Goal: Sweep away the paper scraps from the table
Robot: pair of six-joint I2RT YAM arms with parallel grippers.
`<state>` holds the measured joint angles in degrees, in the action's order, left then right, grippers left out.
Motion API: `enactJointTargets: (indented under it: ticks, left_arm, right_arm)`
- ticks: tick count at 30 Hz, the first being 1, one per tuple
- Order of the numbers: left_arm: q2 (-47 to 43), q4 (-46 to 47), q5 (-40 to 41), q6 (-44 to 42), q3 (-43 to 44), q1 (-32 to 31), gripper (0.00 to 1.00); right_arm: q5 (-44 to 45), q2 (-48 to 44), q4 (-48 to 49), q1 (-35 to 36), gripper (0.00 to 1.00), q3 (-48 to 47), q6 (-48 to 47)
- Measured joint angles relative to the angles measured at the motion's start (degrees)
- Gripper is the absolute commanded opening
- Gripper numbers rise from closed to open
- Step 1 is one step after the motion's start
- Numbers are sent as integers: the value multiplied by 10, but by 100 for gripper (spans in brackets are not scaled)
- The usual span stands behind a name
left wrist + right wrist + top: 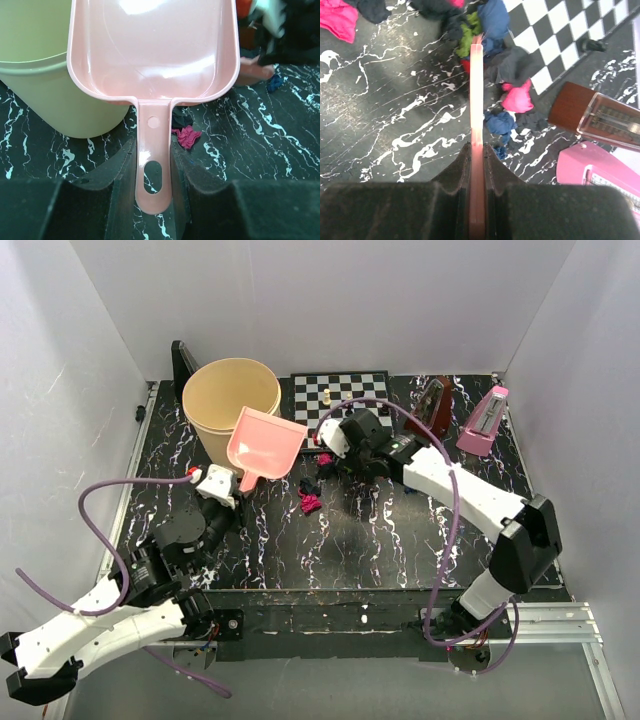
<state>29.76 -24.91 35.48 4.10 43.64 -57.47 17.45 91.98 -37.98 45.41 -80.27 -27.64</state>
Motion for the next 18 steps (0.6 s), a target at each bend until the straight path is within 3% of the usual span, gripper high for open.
enactJointTargets:
  ticks: [10,13,18]
  left_arm:
    - [181,-101,-59,37,75,0,0]
    - [209,-133,-95,45,91,0,0]
    - [257,-181,-155,58,124,0,0]
  right_arm:
    - [4,-185,-1,-37,1,-6,70]
    - [50,-185,-17,-65,1,-32,109]
    - [134,-108,-62,-139,1,-65,170]
